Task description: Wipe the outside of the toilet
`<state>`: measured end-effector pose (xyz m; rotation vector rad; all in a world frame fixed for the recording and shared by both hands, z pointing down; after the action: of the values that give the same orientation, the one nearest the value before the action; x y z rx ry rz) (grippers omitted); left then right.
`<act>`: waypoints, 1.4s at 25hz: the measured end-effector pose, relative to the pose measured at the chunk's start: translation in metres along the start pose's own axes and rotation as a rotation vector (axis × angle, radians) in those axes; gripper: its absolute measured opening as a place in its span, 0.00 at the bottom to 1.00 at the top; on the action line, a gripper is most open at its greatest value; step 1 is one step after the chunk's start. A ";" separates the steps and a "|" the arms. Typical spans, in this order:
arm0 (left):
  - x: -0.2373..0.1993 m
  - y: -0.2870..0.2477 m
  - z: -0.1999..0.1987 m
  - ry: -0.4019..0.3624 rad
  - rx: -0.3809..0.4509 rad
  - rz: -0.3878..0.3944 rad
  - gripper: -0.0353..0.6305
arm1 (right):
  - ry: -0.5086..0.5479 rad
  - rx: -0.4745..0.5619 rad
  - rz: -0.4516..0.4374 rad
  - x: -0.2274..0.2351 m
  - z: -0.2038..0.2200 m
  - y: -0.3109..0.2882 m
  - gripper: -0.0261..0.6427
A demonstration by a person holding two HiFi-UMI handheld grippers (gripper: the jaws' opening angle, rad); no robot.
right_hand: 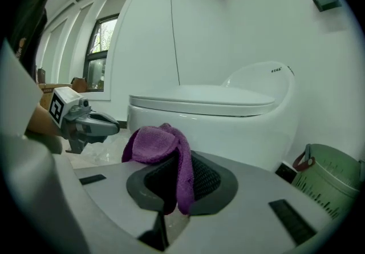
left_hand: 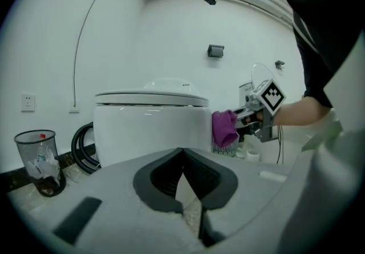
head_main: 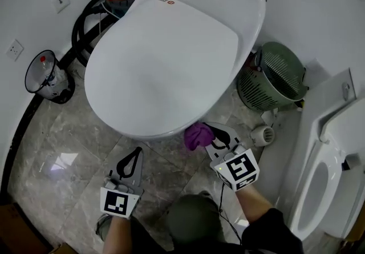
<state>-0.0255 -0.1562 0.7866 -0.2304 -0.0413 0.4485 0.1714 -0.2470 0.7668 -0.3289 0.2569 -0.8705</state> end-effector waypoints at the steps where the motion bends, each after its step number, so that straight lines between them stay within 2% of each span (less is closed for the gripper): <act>1: 0.002 0.000 -0.001 -0.004 0.002 0.005 0.06 | 0.003 -0.003 0.026 0.010 0.002 0.002 0.10; 13: 0.010 0.001 -0.012 -0.032 0.033 -0.005 0.06 | 0.046 -0.064 0.350 0.153 0.025 0.004 0.10; 20: 0.015 0.003 -0.008 -0.040 0.011 0.015 0.06 | -0.004 -0.105 0.569 0.248 0.030 -0.007 0.10; 24: 0.014 0.006 -0.007 -0.046 0.013 0.019 0.06 | -0.014 -0.163 0.676 0.280 0.032 -0.015 0.10; 29: 0.019 0.004 -0.009 -0.055 0.021 0.043 0.06 | 0.009 -0.170 0.691 0.277 0.031 -0.011 0.10; 35: 0.016 0.003 -0.008 -0.031 0.026 0.043 0.06 | 0.053 -0.095 0.605 0.229 0.036 0.018 0.10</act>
<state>-0.0119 -0.1484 0.7778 -0.1987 -0.0609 0.4956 0.3386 -0.4087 0.7732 -0.2932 0.4207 -0.2703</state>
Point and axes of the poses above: the fingertips, and each gripper's own axes: y backward along the fingers, x to its right, z out of its underside, the point moved 4 cm from there along y, backward along the fingers, and after that the axes turned 1 degree about x, right-handed, at the moved point
